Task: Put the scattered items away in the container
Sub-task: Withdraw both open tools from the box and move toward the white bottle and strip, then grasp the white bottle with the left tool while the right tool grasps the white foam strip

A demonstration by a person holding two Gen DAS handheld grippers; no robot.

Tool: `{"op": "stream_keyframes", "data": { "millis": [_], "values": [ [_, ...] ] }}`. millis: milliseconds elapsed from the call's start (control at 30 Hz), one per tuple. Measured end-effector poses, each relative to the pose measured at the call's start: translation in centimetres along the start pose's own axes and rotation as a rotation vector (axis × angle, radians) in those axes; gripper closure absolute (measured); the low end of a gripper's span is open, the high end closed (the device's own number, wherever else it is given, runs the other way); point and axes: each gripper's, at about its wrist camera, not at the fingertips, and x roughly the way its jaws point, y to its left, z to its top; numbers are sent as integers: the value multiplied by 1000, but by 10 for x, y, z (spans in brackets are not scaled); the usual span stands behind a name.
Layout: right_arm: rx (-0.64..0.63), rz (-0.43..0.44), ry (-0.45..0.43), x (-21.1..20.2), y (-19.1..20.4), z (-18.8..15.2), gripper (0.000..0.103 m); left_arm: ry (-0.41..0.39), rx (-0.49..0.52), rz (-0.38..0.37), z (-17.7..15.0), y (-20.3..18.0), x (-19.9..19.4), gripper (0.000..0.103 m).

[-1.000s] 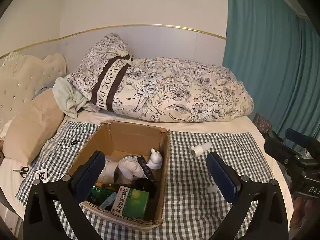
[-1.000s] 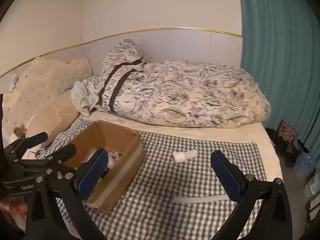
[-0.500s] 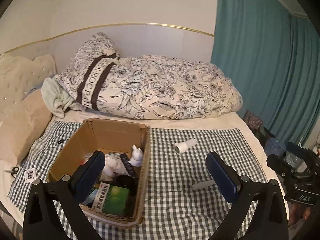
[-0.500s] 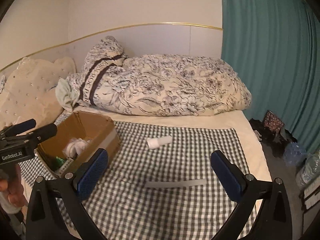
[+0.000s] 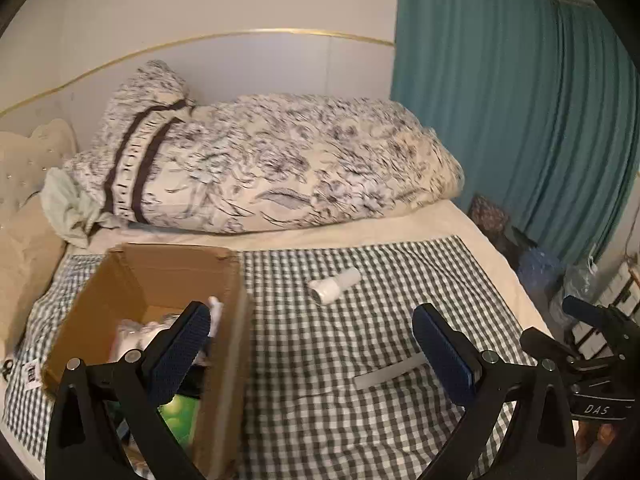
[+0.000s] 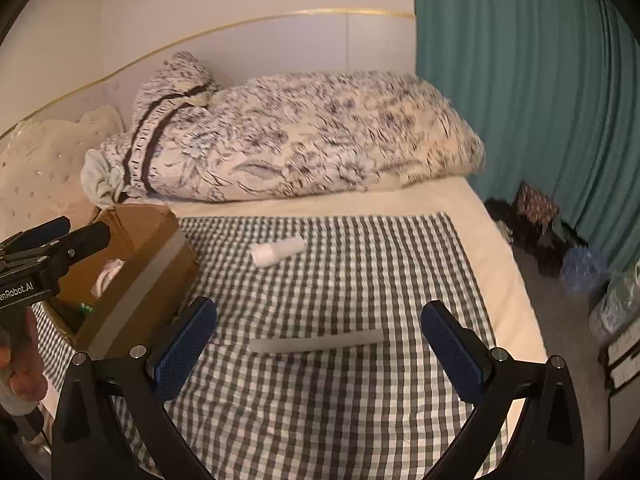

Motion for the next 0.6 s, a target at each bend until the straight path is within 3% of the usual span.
{"op": "stream_keyframes", "data": {
  "millis": [167, 600],
  "values": [
    [47, -5, 56, 27, -17, -9, 0, 24, 45, -61, 1, -21, 29, 0],
    [74, -9, 193, 109, -32, -37, 0, 133, 38, -92, -9, -33, 127, 0]
  ]
}}
